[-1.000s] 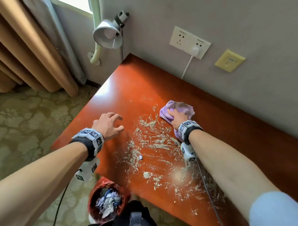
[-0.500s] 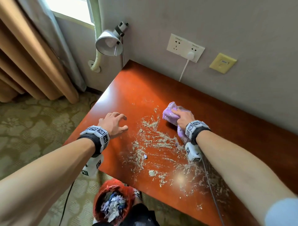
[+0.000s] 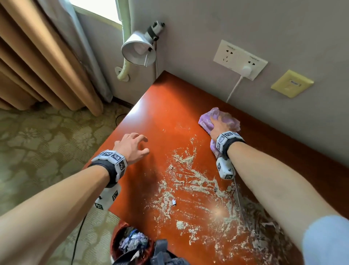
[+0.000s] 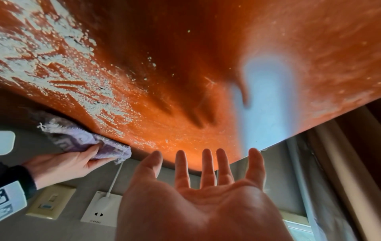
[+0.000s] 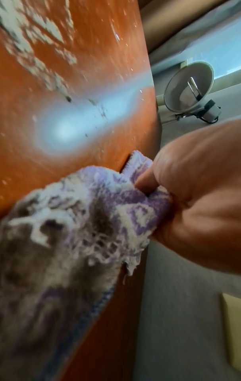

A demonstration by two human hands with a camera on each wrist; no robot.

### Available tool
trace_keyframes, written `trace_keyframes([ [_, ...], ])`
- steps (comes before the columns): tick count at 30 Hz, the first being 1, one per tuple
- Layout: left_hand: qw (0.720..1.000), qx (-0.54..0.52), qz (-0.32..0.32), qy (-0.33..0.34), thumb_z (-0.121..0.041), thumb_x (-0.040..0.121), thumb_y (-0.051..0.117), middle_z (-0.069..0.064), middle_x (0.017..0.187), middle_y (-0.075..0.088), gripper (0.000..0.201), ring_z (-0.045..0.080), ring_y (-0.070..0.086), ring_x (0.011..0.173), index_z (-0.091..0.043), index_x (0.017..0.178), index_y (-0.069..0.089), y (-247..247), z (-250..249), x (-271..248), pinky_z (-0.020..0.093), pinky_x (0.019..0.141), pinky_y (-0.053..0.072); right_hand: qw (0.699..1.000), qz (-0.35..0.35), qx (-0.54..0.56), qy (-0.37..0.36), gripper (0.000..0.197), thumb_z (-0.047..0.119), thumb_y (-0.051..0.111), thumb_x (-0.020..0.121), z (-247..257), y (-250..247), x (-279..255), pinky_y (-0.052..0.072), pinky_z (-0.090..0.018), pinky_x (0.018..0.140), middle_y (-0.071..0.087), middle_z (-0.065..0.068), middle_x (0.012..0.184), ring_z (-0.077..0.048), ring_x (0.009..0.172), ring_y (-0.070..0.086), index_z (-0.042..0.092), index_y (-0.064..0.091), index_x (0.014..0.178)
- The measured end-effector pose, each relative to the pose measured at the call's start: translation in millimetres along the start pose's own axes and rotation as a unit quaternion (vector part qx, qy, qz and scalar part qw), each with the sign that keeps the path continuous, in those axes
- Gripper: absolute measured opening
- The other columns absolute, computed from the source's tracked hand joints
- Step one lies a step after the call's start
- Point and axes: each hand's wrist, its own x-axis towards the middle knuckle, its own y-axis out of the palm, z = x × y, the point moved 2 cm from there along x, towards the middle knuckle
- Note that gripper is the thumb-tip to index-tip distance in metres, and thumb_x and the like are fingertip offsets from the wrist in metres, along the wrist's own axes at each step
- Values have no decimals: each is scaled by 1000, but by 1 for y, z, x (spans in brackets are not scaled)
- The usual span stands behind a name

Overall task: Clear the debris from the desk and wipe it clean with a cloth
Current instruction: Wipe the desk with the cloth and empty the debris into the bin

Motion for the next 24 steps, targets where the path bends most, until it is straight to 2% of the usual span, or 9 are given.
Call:
trace_keyframes([
  [2, 1000, -8, -6, 0, -49, 89, 49, -3, 146, 40, 40, 22, 34, 134, -37, 127, 49, 2, 1, -1, 50, 101, 41, 1000, 5, -5, -15, 77, 0, 50, 91, 11, 6, -2, 28, -56, 113, 17, -12, 160, -45, 133, 40, 29, 19, 155],
  [4, 1000, -18, -11, 2, -49, 90, 50, -2, 146, 41, 39, 22, 33, 135, -37, 127, 50, 5, 0, -4, 50, 102, 40, 999, 13, -30, -40, 73, -2, 48, 91, 22, 6, -14, 27, -54, 114, 24, -11, 158, -43, 130, 45, 26, 23, 154],
  [6, 1000, -22, -11, 3, -49, 90, 50, -2, 147, 40, 39, 22, 33, 136, -37, 127, 50, 10, -1, -11, 50, 103, 40, 995, 41, -44, -84, 62, -2, 44, 91, 33, 9, -28, 28, -53, 114, 34, -12, 152, -46, 127, 46, 26, 36, 147],
  [9, 1000, -24, -1, 9, -50, 90, 49, -3, 147, 40, 39, 21, 33, 135, -37, 127, 49, 17, -3, -22, 50, 102, 40, 983, 68, -55, -160, 51, 4, 42, 90, 43, 27, -47, 47, -51, 100, 34, -9, 153, -43, 113, 56, 39, 49, 126],
  [11, 1000, -22, 0, 18, -50, 91, 48, -3, 148, 39, 39, 21, 33, 135, -37, 128, 49, 20, -4, -30, 50, 102, 41, 980, 74, -44, -179, 52, 3, 46, 91, 45, 41, -61, 47, -50, 99, 30, -6, 155, -41, 118, 52, 36, 50, 131],
  [14, 999, -20, -7, 24, -50, 91, 48, -3, 148, 39, 39, 21, 32, 136, -37, 128, 49, 21, -4, -38, 50, 103, 40, 976, 76, -66, -194, 67, -4, 45, 91, 48, 55, -93, 42, -48, 106, 23, 1, 161, -37, 135, 39, 34, 41, 147],
  [18, 1000, -14, -5, 26, -51, 91, 47, -3, 150, 37, 40, 21, 32, 137, -38, 129, 47, 22, -3, -47, 51, 104, 40, 976, 90, -58, -190, 76, -10, 40, 89, 40, 71, -109, 38, -46, 111, 14, 6, 164, -32, 140, 34, 37, 36, 149],
  [21, 999, -13, -5, 30, -50, 90, 48, -3, 149, 38, 41, 21, 31, 137, -38, 129, 48, 22, -1, -52, 50, 104, 39, 977, 94, -16, -192, 74, -6, 42, 89, 34, 63, -110, 33, -42, 114, 17, 5, 162, -31, 141, 35, 37, 38, 148],
  [24, 1000, -19, -6, 22, -48, 89, 49, -3, 149, 38, 42, 21, 31, 137, -37, 130, 48, 20, 5, -52, 50, 104, 37, 983, 47, 44, -171, 70, -3, 42, 88, 23, 44, -99, 36, -40, 111, 34, -2, 157, -34, 134, 43, 35, 43, 146],
])
